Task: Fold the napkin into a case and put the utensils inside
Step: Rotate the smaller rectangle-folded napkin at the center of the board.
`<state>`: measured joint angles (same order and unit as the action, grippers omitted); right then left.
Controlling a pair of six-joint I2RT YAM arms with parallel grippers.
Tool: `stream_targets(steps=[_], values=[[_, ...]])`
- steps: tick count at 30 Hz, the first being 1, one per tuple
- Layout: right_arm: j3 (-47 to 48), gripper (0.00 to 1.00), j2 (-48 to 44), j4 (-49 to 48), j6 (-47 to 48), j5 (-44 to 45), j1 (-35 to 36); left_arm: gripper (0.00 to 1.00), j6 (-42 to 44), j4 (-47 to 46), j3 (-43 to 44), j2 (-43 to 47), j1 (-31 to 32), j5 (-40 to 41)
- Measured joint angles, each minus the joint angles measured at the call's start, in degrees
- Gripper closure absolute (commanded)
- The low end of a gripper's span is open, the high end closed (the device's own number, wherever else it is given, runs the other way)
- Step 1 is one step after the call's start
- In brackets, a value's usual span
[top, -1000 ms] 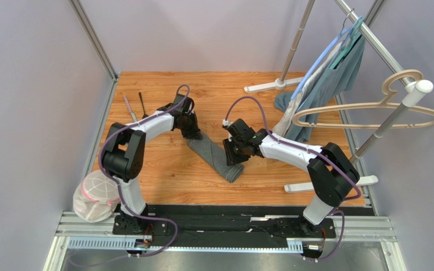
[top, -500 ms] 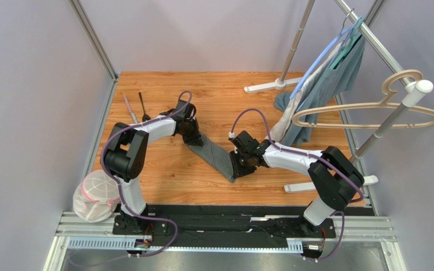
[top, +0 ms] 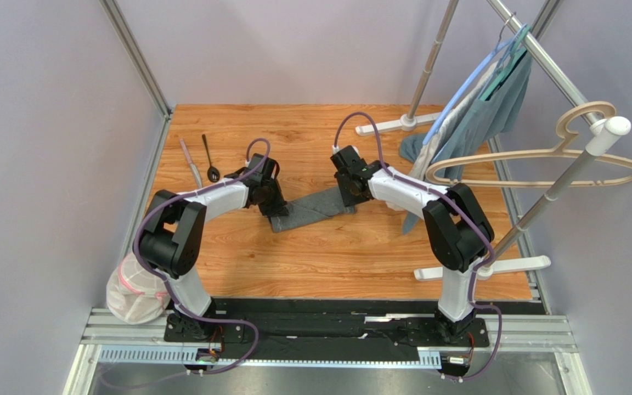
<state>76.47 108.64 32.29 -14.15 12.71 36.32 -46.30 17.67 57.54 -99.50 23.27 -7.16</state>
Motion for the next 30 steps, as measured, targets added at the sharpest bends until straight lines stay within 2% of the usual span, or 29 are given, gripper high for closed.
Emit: stream_targets(steps=[3,7,11,16,20,23,30], values=[[3.19,0.6,-0.17,2.71,1.99,2.67,-0.22,0.93,0.66,3.1,2.71,-0.02,0.0,0.9],[4.17,0.59,-2.03,5.66,3.15,2.19,-0.09,0.93,2.12,4.46,5.29,0.11,-0.02,1.29],[4.17,0.62,-3.56,5.31,2.67,-3.54,-0.15,0.94,2.8,6.03,4.98,0.52,-0.02,1.64],[2.91,0.64,-2.21,-0.33,0.17,-12.24,-2.58,0.93,3.13,7.87,4.02,0.57,-1.01,3.54],[2.97,0.65,1.53,-3.43,-0.98,-16.11,-6.23,0.94,3.67,8.5,3.78,0.35,-2.6,4.98],[3.15,0.65,4.37,-3.76,-1.57,-19.1,-8.26,0.9,4.46,8.59,3.93,-0.24,-3.15,5.09],[4.72,0.63,4.5,-3.23,-2.25,-22.05,-8.33,0.86,6.19,11.5,3.91,5.44,-3.1,5.75]])
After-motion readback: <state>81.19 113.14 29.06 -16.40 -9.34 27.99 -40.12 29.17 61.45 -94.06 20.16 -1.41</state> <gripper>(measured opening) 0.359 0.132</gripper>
